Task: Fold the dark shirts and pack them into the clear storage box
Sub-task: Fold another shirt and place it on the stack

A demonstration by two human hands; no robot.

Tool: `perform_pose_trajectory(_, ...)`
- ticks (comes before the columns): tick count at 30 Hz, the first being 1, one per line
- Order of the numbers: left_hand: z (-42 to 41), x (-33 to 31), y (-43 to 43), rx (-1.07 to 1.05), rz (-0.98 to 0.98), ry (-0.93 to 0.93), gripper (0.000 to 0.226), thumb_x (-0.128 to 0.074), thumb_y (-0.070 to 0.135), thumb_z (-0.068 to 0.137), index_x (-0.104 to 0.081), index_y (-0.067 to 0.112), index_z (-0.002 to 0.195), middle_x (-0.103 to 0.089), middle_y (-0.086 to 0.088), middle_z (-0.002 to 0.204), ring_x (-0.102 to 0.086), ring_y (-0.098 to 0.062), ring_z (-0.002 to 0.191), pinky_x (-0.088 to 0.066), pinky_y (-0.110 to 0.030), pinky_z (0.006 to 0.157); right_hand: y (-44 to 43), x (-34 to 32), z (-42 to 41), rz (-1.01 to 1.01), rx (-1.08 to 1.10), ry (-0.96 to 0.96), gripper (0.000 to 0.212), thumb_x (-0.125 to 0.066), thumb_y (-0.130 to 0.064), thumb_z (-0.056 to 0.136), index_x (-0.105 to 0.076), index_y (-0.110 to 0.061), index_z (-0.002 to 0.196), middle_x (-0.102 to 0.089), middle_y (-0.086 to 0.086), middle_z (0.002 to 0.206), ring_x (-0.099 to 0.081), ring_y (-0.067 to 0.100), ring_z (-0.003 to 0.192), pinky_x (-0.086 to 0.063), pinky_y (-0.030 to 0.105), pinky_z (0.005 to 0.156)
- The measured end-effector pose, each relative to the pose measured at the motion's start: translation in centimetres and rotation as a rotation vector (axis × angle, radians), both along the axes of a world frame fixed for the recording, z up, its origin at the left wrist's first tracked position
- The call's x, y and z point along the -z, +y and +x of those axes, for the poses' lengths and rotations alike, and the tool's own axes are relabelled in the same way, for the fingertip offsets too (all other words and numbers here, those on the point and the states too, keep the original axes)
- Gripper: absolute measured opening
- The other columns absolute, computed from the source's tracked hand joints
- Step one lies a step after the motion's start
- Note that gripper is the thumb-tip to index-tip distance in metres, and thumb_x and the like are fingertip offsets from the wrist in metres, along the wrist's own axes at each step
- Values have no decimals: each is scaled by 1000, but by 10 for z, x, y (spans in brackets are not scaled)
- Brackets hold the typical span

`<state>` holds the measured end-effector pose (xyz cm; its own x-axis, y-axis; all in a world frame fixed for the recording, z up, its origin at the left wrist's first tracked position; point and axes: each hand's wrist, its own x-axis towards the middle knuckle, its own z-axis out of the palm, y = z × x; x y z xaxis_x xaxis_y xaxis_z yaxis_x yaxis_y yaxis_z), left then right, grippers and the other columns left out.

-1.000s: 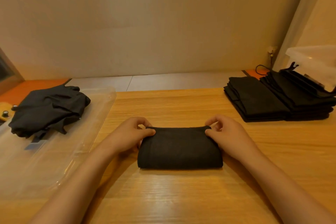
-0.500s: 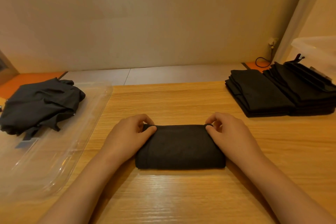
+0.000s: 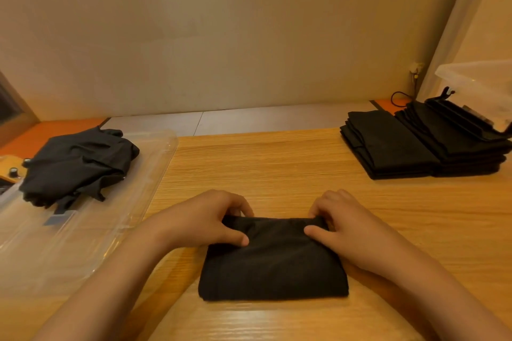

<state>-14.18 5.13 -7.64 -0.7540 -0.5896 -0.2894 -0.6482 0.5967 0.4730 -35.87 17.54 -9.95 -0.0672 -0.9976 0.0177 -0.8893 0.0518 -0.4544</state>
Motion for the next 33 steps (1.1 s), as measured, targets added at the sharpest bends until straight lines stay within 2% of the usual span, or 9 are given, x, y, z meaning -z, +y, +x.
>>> perform_pose_trajectory(5, -4, -9, 9, 48, 52, -34, 15, -70, 30, 83, -59, 37, 90, -57, 15, 101, -55, -1, 88, -45, -17, 74, 12, -7, 5, 39, -51, -28, 10, -54, -41, 94, -48, -36, 101, -45, -19, 96, -43, -3, 89, -39, 14, 77)
perform_pose_trajectory(11, -5, -10, 22, 58, 37, -15, 20, -65, 24, 86, -52, 38, 89, -61, 12, 95, -59, -4, 84, -48, -21, 71, 22, -13, 8, 118, -62, -136, 20, -61, -38, 90, -54, -40, 108, -51, -20, 102, -50, -3, 90, -44, 16, 74)
perform_pose_trajectory(13, -4, -17, 24, 47, 15, 17, 24, -65, 23, 87, -55, 41, 99, -62, 16, 101, -60, 0, 91, -52, -23, 80, 23, -20, 8, 82, -42, -203, 17, -63, -31, 89, -59, -37, 105, -57, -19, 100, -53, -3, 90, -47, 18, 76)
perform_pose_trajectory(19, 3, -44, 29, 31, -509, 415, 32, -67, 19, 83, -64, 38, 108, -53, 24, 98, -50, 1, 94, -45, -19, 74, 31, -47, 9, -411, 16, -257, 35, -69, -8, 82, -59, -41, 90, -51, -21, 96, -50, -4, 97, -41, 10, 85)
perform_pose_trajectory(22, 7, -25, 41, 102, -751, 443, 31, -69, 19, 76, -68, 24, 106, -55, 12, 100, -50, -7, 91, -48, -24, 68, 43, -34, 16, -442, -28, -119, 45, -64, 4, 78, -52, -39, 87, -41, -25, 103, -45, -1, 104, -38, 10, 87)
perform_pose_trajectory(25, 14, 21, 66, 158, -744, 260, 38, -76, 19, 72, -66, 25, 107, -58, 6, 112, -57, -13, 97, -53, -29, 72, 60, 2, 20, -225, -85, 54, 43, -60, -6, 84, -44, -44, 95, -35, -31, 114, -32, -7, 113, -33, 18, 99)
perform_pose_trajectory(27, 24, 44, 77, 169, -683, 193, 38, -63, 25, 82, -60, 28, 120, -57, 9, 121, -56, -9, 106, -49, -22, 82, 72, 17, 18, -189, -110, 49, 35, -59, -19, 90, -47, -48, 105, -37, -35, 120, -25, -17, 121, -27, 16, 106)
perform_pose_trajectory(30, 35, 43, 84, 178, -698, 87, 44, -39, 46, 91, -55, 33, 130, -55, 16, 131, -49, -1, 118, -33, -19, 97, 82, 12, 13, -123, -120, 29, 22, -50, -40, 96, -46, -51, 114, -25, -48, 119, 1, -33, 123, 3, 8, 110)
perform_pose_trajectory(33, 33, 19, 87, 126, -694, 144, 47, -27, 52, 97, -48, 36, 137, -49, 19, 138, -40, 3, 125, -25, -18, 104, 77, -7, 17, -201, -26, -41, 19, -51, -42, 92, -54, -46, 110, -37, -43, 118, -12, -31, 122, 3, 1, 105)
